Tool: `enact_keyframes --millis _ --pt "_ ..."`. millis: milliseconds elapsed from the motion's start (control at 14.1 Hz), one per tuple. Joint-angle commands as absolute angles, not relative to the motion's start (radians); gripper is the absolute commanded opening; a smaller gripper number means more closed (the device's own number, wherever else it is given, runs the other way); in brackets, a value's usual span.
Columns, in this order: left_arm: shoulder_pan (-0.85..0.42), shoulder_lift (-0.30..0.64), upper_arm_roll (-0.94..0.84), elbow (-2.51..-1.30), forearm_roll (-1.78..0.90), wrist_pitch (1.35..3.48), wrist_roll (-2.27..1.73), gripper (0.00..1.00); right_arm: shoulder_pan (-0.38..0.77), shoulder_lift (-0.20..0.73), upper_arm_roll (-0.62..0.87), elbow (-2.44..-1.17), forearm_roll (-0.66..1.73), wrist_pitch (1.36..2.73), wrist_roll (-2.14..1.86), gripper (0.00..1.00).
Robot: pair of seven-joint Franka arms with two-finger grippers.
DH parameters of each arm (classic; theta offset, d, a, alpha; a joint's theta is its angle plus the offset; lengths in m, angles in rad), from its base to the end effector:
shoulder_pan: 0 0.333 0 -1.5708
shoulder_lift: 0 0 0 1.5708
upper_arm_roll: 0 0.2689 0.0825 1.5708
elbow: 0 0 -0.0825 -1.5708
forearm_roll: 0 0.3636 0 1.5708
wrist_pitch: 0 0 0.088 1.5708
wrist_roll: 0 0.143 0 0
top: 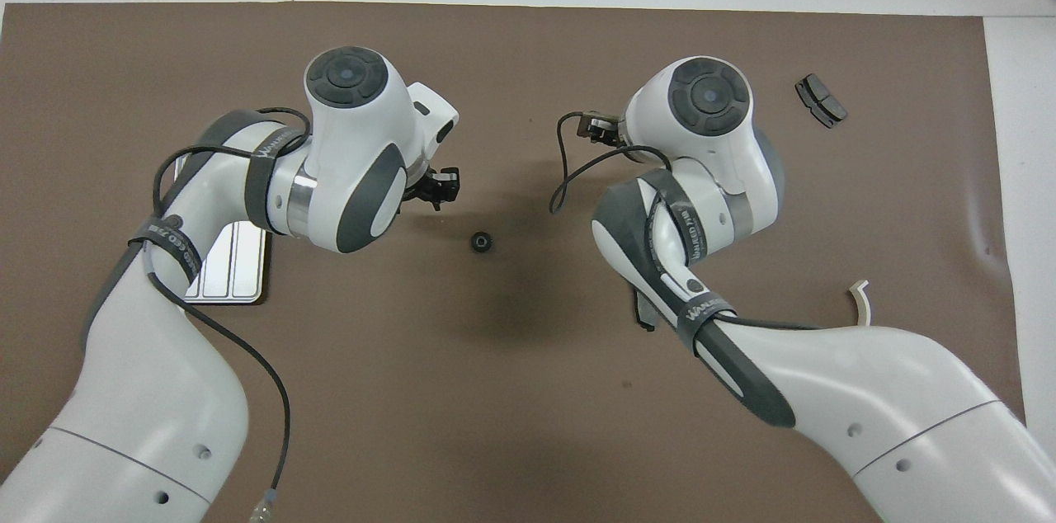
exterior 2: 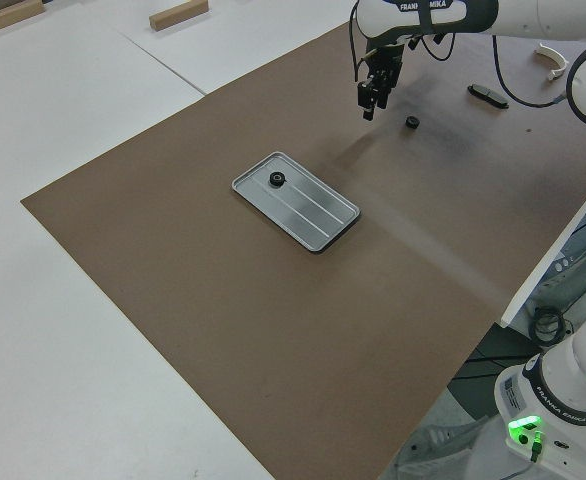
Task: Pick bearing gear from pile to tray
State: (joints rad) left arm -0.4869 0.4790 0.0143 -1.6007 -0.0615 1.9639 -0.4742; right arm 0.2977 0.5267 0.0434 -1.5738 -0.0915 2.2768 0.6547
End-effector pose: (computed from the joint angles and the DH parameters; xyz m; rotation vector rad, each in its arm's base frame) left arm 0.5542 -0.2908 0.2764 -3.1258 -0.0425 0.1959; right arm 0.6375 0.2182 0.2865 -3.0636 0.4133 -0.2806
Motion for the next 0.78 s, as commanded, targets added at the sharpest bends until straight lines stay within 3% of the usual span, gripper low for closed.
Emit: enact_keyframes --millis 0,283,708 --pt "-0.557 0.480 0.034 -1.626 -0.066 1.973 -0.560 0.60 0.206 0.546 0.066 -1.531 -0.086 2.250 0.516 1.00" --pt "-0.603 0.486 0.034 -1.660 -0.066 2.043 -0.650 0.59 0.117 0.609 0.064 -1.450 -0.020 2.206 0.333 0.99" --pt "-0.638 0.502 0.034 -1.701 -0.066 2.137 -0.735 0.59 0.066 0.684 0.064 -1.405 -0.020 2.197 0.235 0.87"
